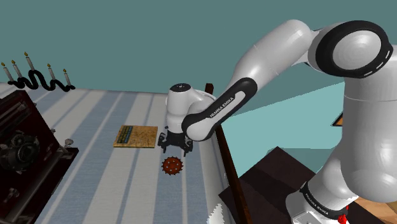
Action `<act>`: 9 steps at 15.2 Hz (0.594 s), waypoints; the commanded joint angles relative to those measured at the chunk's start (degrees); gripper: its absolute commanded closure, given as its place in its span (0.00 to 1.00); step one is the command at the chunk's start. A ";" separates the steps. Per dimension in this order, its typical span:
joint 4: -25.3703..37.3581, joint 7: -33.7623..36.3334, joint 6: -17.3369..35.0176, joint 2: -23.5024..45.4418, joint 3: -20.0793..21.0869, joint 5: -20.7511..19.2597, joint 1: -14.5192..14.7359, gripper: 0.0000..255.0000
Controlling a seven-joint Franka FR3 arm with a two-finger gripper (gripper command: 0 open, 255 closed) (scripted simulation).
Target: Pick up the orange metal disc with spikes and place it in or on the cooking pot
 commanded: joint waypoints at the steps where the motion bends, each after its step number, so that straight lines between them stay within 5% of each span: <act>1: 0.16 0.10 0.86 1.05 -0.40 -0.48 0.13 0.00; 9: 0.73 1.06 3.29 4.11 -1.60 -1.88 1.04 0.00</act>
